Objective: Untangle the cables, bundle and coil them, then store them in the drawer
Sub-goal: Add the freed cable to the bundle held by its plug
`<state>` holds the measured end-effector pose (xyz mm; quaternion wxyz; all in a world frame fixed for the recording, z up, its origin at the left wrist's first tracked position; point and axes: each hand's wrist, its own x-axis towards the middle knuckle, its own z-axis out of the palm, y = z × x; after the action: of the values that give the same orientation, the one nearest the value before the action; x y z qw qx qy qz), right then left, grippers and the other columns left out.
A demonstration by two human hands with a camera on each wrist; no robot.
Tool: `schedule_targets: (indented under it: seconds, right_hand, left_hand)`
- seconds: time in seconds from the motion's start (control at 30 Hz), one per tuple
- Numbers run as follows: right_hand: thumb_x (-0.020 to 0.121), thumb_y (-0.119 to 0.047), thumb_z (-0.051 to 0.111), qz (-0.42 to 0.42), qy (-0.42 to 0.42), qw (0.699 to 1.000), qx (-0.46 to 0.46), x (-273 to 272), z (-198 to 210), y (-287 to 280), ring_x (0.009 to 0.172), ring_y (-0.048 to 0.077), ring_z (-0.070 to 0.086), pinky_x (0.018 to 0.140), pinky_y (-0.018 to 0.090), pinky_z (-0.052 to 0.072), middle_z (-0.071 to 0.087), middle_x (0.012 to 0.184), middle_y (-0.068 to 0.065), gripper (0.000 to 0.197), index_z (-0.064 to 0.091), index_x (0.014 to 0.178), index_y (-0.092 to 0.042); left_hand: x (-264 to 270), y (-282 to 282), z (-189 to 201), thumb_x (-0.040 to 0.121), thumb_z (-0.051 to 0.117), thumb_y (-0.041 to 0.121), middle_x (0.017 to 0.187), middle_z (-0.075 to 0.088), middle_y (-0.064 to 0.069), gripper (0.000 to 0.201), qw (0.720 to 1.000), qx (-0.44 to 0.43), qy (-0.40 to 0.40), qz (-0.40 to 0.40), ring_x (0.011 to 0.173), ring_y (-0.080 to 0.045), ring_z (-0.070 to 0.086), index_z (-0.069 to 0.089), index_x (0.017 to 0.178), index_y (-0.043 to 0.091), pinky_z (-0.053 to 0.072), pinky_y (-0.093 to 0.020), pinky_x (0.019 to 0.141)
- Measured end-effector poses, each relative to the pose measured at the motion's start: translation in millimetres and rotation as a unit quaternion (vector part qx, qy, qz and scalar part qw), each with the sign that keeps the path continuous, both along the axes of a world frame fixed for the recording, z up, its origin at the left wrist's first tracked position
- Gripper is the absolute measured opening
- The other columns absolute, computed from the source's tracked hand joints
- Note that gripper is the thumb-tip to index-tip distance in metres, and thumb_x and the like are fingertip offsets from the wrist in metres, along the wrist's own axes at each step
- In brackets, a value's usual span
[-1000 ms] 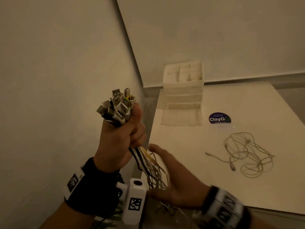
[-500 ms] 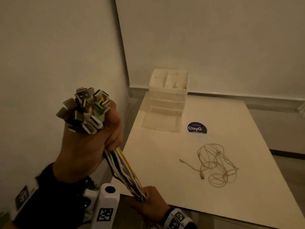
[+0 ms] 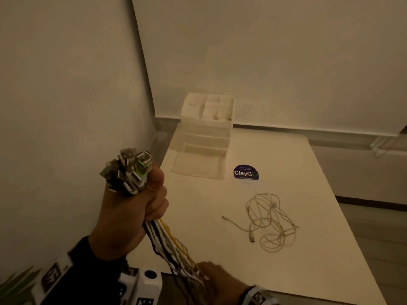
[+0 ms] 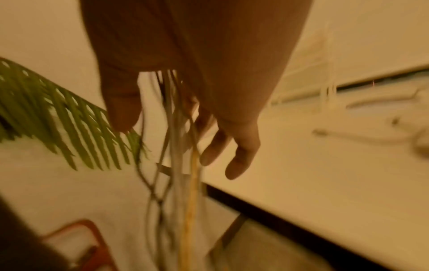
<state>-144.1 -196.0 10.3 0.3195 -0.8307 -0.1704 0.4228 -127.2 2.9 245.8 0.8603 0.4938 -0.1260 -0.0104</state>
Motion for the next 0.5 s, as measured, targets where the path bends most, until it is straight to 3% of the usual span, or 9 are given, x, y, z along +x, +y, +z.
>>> schedule_targets:
  seconds: [0.07, 0.13, 0.2, 0.23, 0.33, 0.5]
  right_hand:
    - [0.080, -0.026, 0.060, -0.032, -0.048, 0.998, -0.027, 18, -8, -41, 0.116, 0.017, 0.043, 0.104, 0.039, 0.037, 0.044, 0.125, -0.004, 0.049, 0.039, 0.117, -0.051]
    - [0.085, -0.012, 0.050, -0.121, -0.134, 0.977, -0.110, 43, -15, -74, 0.114, 0.019, 0.049, 0.099, 0.033, 0.041, 0.048, 0.122, -0.001, 0.038, 0.047, 0.112, -0.038]
    - [0.093, -0.017, 0.047, -0.213, -0.219, 0.935, -0.178, 63, -26, -98, 0.111, 0.023, 0.053, 0.093, 0.032, 0.044, 0.049, 0.124, 0.005, 0.024, 0.049, 0.116, -0.023]
    - [0.095, -0.022, 0.047, -0.248, -0.230, 0.920, -0.197, 69, -34, -104, 0.110, 0.026, 0.055, 0.090, 0.033, 0.046, 0.047, 0.125, 0.008, 0.026, 0.046, 0.120, -0.017]
    - [0.095, -0.031, 0.050, -0.310, -0.149, 0.913, -0.217, 81, -60, -106, 0.116, 0.032, 0.054, 0.092, 0.037, 0.046, 0.043, 0.131, 0.014, 0.045, 0.036, 0.131, -0.009]
    - [0.097, -0.023, 0.034, -0.309, -0.124, 0.908, -0.254, 82, -73, -95, 0.117, 0.027, 0.053, 0.098, 0.036, 0.045, 0.050, 0.126, 0.012, 0.030, 0.049, 0.120, -0.010]
  left_hand:
    - [0, -5, -5, 0.063, 0.087, 0.041, 0.045, 0.038, 0.009, 0.036, 1.000, 0.010, 0.005, 0.001, 0.032, -0.002, 0.028, 0.057, 0.063, 0.021, 0.024, -0.012, 0.037]
    - [2, -9, -7, 0.062, 0.087, 0.041, 0.045, 0.036, 0.009, 0.036, 1.000, 0.011, 0.013, 0.009, 0.032, -0.002, 0.027, 0.057, 0.063, 0.020, 0.024, -0.012, 0.037]
    - [6, -11, -8, 0.062, 0.088, 0.041, 0.045, 0.034, 0.008, 0.037, 1.000, 0.009, 0.020, 0.014, 0.032, -0.002, 0.026, 0.057, 0.063, 0.020, 0.022, -0.013, 0.036]
    - [6, -11, -8, 0.062, 0.088, 0.041, 0.045, 0.033, 0.007, 0.038, 1.000, 0.008, 0.023, 0.016, 0.033, -0.003, 0.026, 0.057, 0.063, 0.019, 0.022, -0.013, 0.036]
    - [12, -8, -7, 0.061, 0.089, 0.040, 0.045, 0.029, 0.005, 0.040, 0.999, 0.002, 0.038, 0.036, 0.034, -0.004, 0.024, 0.055, 0.063, 0.017, 0.022, -0.015, 0.036]
    - [26, -2, -4, 0.063, 0.087, 0.039, 0.046, 0.030, 0.006, 0.038, 0.998, 0.008, 0.033, 0.058, 0.034, -0.004, 0.023, 0.055, 0.064, 0.019, 0.021, -0.015, 0.036]
